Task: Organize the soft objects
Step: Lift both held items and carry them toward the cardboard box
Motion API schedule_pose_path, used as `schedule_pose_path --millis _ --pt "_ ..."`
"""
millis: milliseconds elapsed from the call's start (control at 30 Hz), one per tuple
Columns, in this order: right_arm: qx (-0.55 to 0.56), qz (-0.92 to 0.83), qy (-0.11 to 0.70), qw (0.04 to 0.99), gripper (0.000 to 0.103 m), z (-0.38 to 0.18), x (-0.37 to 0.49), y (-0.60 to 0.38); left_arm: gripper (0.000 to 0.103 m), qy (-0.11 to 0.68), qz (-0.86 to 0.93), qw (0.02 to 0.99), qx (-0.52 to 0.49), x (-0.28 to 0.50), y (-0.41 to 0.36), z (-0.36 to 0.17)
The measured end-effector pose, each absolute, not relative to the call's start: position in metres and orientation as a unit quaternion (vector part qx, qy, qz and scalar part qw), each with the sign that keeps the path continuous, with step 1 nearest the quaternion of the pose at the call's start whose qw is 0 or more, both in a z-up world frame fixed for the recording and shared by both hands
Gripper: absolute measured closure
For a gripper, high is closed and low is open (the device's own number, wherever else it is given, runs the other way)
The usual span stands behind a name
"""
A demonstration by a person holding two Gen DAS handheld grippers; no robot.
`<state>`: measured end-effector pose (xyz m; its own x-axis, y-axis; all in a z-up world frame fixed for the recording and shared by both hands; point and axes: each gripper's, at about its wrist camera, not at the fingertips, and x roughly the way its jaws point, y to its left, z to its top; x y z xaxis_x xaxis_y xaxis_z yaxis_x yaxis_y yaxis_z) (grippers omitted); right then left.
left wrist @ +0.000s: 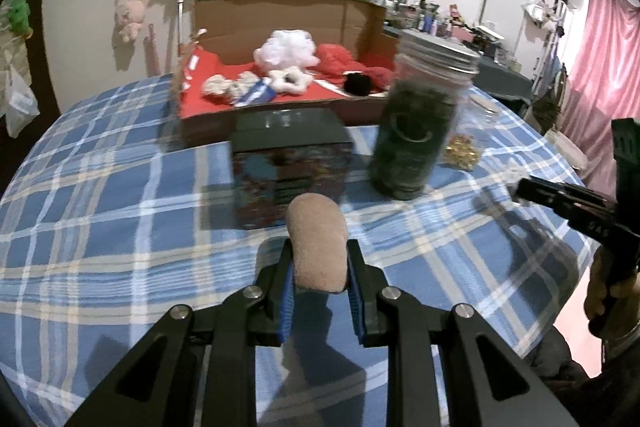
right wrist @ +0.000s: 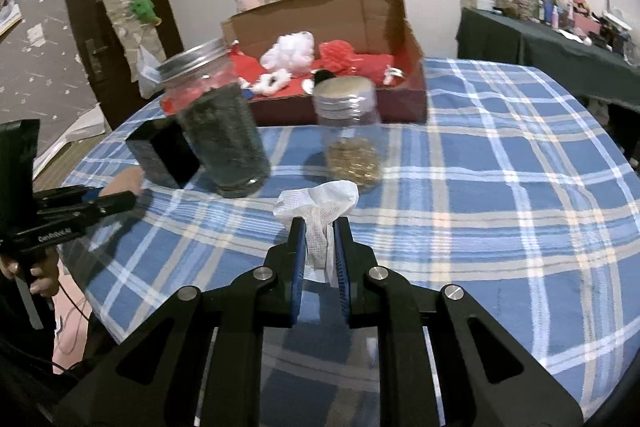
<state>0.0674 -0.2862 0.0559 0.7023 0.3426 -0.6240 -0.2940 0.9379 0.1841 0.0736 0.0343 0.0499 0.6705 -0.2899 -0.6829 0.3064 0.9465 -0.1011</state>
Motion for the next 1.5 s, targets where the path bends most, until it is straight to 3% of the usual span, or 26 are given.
schedule_pose_path --millis 700,1500 --pt "0.071 0.126 0.394 0.908 0.089 0.059 0.114 -0.333 0.079 0.409 -0.101 0.907 0.005 0.116 0.096 0.044" --pt "0.016 0.194 0.414 0.889 0.089 0.075 0.187 -0.332 0.078 0.384 -0.177 0.899 0.117 0.182 0.096 0.056"
